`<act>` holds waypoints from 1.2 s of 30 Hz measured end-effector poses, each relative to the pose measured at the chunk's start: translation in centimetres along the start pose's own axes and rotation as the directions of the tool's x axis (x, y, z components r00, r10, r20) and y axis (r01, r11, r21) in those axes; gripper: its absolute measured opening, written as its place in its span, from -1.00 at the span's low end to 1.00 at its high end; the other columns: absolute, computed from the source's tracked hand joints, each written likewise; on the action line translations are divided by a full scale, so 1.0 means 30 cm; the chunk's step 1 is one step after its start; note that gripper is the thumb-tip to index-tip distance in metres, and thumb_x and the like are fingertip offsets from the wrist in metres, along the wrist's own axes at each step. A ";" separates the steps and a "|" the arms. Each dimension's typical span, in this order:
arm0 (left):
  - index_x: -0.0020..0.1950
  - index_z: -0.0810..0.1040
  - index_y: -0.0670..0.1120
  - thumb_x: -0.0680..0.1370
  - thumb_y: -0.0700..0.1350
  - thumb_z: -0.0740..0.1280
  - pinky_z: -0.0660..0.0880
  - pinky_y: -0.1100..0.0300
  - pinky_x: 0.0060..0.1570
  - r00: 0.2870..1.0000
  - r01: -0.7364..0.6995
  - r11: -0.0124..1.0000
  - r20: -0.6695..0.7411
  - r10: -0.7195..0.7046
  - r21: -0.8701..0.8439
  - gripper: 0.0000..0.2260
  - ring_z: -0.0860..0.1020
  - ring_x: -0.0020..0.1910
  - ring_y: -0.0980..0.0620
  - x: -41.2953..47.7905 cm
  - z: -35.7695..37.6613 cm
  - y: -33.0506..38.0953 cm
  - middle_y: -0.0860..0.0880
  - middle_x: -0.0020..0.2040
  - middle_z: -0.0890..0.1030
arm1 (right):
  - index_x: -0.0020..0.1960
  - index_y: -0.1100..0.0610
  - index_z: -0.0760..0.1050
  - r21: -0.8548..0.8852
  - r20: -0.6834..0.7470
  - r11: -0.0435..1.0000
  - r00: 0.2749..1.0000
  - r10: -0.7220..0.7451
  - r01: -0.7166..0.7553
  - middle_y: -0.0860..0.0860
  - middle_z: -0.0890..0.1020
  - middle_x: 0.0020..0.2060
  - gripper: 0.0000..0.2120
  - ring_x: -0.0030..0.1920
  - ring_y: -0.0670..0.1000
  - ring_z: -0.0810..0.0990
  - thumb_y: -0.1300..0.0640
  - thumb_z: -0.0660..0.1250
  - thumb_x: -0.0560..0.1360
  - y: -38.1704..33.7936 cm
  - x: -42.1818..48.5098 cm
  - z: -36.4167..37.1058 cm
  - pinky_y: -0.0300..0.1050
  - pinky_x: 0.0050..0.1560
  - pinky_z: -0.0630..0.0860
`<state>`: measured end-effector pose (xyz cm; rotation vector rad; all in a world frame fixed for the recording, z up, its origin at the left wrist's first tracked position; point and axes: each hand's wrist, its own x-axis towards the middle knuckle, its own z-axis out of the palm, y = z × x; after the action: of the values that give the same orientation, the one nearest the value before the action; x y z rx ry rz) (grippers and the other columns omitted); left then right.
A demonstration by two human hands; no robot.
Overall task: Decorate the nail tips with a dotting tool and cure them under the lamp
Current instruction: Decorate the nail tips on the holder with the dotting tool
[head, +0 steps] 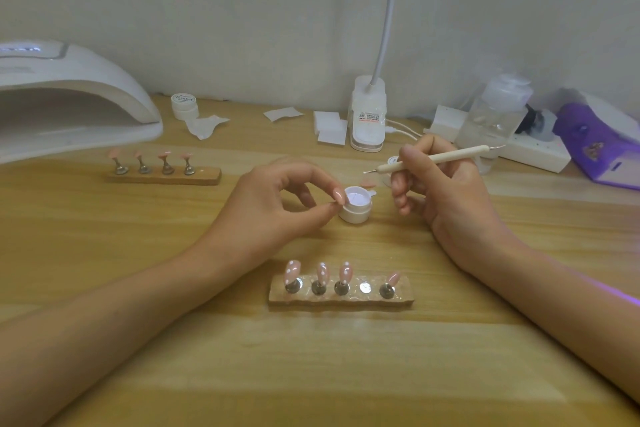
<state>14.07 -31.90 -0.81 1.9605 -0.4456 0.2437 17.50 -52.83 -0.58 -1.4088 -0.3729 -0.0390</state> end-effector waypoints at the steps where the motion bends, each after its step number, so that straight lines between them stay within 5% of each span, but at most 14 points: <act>1: -0.22 0.63 0.08 0.44 -0.23 0.49 0.33 0.50 -0.29 1.000 -0.001 1.000 0.010 0.001 0.019 -0.80 0.53 -0.27 0.21 0.001 0.001 0.000 0.17 -0.11 0.66 | -0.23 0.10 0.40 0.009 0.000 1.000 1.000 -0.003 0.003 0.03 0.56 -0.44 -0.80 -0.45 -0.02 0.51 0.04 0.36 0.48 0.001 0.000 0.000 -0.23 -0.44 0.45; 9: -0.22 0.64 0.03 0.43 -0.18 0.50 0.45 0.38 -0.25 0.994 0.033 0.997 0.102 -0.040 0.071 -0.88 0.55 -0.34 0.22 0.002 0.010 -0.012 0.14 -0.22 0.68 | -0.21 0.12 0.39 0.035 -0.010 0.999 1.000 -0.004 0.004 0.04 0.57 -0.43 -0.79 -0.45 -0.02 0.52 0.05 0.36 0.46 0.001 0.001 -0.001 -0.24 -0.44 0.45; 36: -0.28 0.63 0.03 0.39 -0.20 0.55 0.35 0.52 -0.32 0.992 0.029 0.992 0.119 -0.044 0.125 -0.83 0.57 -0.36 0.31 0.004 0.011 -0.018 0.27 -0.38 0.60 | -0.23 0.13 0.39 -0.029 0.128 0.995 0.987 0.098 -0.095 0.10 0.59 -0.42 -0.80 -0.43 0.03 0.58 0.14 0.37 0.50 -0.015 -0.051 0.038 -0.21 -0.41 0.49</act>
<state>14.39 -32.03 -1.35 2.1106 -0.4832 0.1317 15.69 -52.08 -0.45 -1.4542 -0.4117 0.1287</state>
